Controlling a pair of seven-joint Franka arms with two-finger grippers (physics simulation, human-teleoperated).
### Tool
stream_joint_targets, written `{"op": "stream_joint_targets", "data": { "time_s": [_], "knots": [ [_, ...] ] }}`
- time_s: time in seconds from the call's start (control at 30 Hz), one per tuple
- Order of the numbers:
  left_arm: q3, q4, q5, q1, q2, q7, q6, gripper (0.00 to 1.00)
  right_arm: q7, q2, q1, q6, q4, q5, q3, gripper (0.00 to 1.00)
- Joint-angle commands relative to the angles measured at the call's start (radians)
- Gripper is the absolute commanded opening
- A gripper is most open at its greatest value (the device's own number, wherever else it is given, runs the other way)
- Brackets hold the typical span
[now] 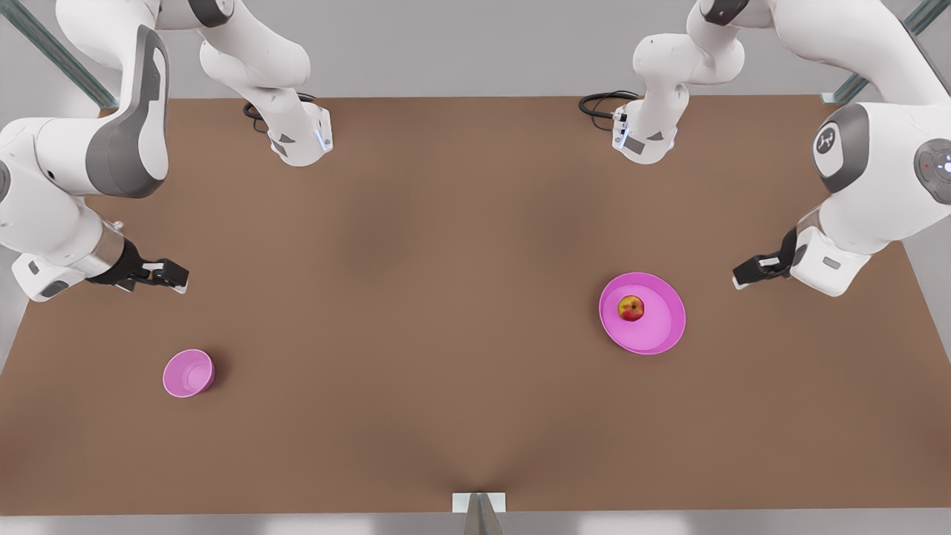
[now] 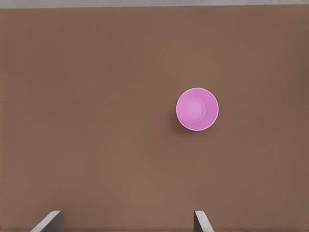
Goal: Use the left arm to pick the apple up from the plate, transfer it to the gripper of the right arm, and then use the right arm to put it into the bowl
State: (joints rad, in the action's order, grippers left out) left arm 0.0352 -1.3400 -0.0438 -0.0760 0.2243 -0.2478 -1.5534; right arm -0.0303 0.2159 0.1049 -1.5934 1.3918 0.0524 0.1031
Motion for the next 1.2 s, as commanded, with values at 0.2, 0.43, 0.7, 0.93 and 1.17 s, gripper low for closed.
{"op": "stream_joint_targets", "data": {
  "time_s": [0.2, 0.43, 0.7, 0.93, 1.17],
  "knots": [
    [-0.002, -0.264, -0.105, -0.130, 0.138, 0.040, -0.464, 1.00, 0.001, 0.000, -0.001, -0.002, 0.000, 0.000, 0.001, 1.00],
    [-0.001, -0.775, -0.166, -0.139, 0.058, 0.298, -1.054, 1.00, 0.003, 0.005, -0.001, -0.002, 0.000, 0.000, 0.000, 1.00],
    [-0.002, -0.913, -0.166, -0.163, 0.075, 0.300, -1.197, 1.00, 0.004, 0.005, 0.002, -0.002, 0.000, -0.002, 0.000, 1.00],
    [-0.002, -0.924, -0.166, -0.165, 0.118, 0.312, -1.209, 1.00, 0.006, 0.005, 0.003, -0.002, 0.000, -0.003, 0.000, 1.00],
    [-0.002, -0.959, -0.166, -0.165, 0.155, 0.312, -1.225, 1.00, 0.004, 0.005, 0.004, -0.002, 0.001, -0.003, 0.000, 1.00]
  ]
}}
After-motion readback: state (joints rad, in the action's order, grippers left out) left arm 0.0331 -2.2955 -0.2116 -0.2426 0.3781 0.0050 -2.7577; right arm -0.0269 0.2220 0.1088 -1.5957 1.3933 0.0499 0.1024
